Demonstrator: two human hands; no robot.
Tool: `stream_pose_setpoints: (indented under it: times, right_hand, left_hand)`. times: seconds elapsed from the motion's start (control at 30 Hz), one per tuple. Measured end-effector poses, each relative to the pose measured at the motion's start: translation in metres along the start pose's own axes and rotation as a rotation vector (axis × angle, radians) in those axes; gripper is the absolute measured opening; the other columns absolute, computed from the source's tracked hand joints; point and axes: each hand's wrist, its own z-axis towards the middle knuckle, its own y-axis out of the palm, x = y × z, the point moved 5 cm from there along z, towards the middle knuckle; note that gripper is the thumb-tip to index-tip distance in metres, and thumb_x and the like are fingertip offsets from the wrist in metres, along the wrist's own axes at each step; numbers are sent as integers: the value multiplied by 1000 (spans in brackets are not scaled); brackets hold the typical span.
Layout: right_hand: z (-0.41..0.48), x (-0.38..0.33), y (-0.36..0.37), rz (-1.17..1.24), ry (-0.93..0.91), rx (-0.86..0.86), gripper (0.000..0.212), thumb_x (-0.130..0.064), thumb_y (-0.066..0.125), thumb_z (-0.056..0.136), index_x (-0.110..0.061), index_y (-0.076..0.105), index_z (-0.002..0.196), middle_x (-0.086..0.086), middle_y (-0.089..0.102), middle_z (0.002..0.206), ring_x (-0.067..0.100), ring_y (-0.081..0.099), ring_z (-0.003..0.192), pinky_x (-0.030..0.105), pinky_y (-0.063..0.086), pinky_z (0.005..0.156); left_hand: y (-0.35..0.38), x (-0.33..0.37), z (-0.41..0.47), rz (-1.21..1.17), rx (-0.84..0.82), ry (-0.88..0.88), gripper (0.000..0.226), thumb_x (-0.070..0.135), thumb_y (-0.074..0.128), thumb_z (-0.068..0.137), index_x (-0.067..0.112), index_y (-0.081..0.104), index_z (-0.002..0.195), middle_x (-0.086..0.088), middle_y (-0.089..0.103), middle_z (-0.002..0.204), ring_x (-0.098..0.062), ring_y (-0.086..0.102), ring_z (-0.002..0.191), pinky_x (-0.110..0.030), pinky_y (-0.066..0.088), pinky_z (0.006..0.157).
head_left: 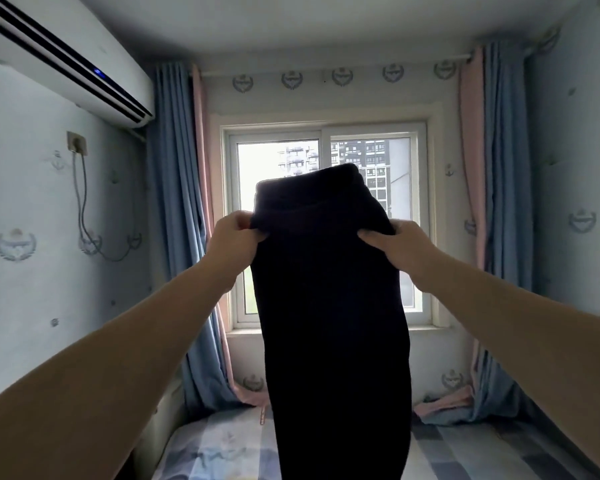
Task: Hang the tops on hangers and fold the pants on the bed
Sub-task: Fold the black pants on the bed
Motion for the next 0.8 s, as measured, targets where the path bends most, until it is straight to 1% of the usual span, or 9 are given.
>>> stream_pose_setpoints:
  times: [0.07, 0.17, 0.27, 0.33, 0.47, 0.53, 0.63, 0.73, 0.8]
  right_hand:
    - [-29, -4, 0, 1, 18, -29, 9, -27, 76, 88, -22, 72, 95, -8, 78, 84, 9, 75, 74, 15, 55, 58]
    - [-70, -6, 2, -8, 71, -60, 19, -32, 76, 88, -18, 74, 100, -3, 79, 89, 14, 76, 79, 21, 59, 66]
    - [-102, -9, 3, -9, 116, -66, 29, -34, 77, 87, -9, 75, 102, 4, 78, 92, 22, 76, 85, 34, 62, 77]
    - [-119, -16, 6, 9, 137, -76, 31, -34, 78, 86, -6, 75, 100, 8, 78, 93, 26, 76, 87, 39, 62, 82]
    - [-137, -27, 16, 53, 152, -95, 33, -33, 80, 83, -5, 74, 99, 9, 78, 92, 27, 76, 86, 39, 62, 81]
    - [-141, -26, 25, 50, 158, -107, 33, -33, 80, 84, -5, 75, 100, 9, 78, 92, 26, 76, 85, 41, 62, 83]
    - [-143, -16, 44, 48, 182, -136, 31, -33, 80, 83, -6, 75, 99, 9, 78, 93, 26, 76, 86, 42, 62, 83]
    - [-141, 7, 70, 56, 211, -149, 31, -32, 80, 83, -5, 76, 97, 10, 78, 93, 27, 76, 86, 40, 62, 82]
    - [-138, 28, 92, 47, 238, -157, 32, -33, 80, 82, -5, 77, 96, 10, 78, 92, 27, 76, 85, 36, 62, 77]
  left_hand:
    - [-10, 3, -30, 4, -13, -24, 13, 5, 64, 87, 17, 69, 91, -10, 71, 96, -33, 68, 94, -59, 56, 92]
    - [-21, 8, -69, 15, -49, -70, 8, 7, 66, 90, 14, 68, 94, -6, 70, 95, -28, 69, 94, -54, 57, 91]
    - [-31, 15, -98, 14, -80, -115, 8, 7, 66, 91, 13, 66, 97, -5, 71, 92, -25, 70, 88, -41, 60, 77]
    - [-40, 20, -112, 17, -76, -145, 8, 6, 65, 91, 13, 65, 94, -3, 71, 88, -21, 69, 82, -36, 59, 71]
    - [-61, 26, -130, 8, -75, -189, 9, 5, 64, 90, 12, 66, 95, -3, 73, 86, -16, 73, 72, -27, 57, 56]
    - [-71, 24, -134, 2, -79, -201, 9, 5, 65, 90, 11, 66, 96, -1, 73, 83, -14, 73, 68, -26, 57, 56]
    - [-85, 9, -140, 8, -97, -230, 8, 5, 64, 90, 12, 65, 95, 4, 71, 76, -12, 71, 69, -27, 56, 56]
    - [-100, -21, -139, 12, -100, -271, 9, 4, 65, 89, 12, 64, 94, 8, 70, 68, -8, 70, 62, -26, 55, 53]
    - [-110, -51, -137, 22, -95, -302, 10, 4, 66, 89, 11, 65, 95, 8, 70, 68, -8, 70, 62, -27, 56, 54]
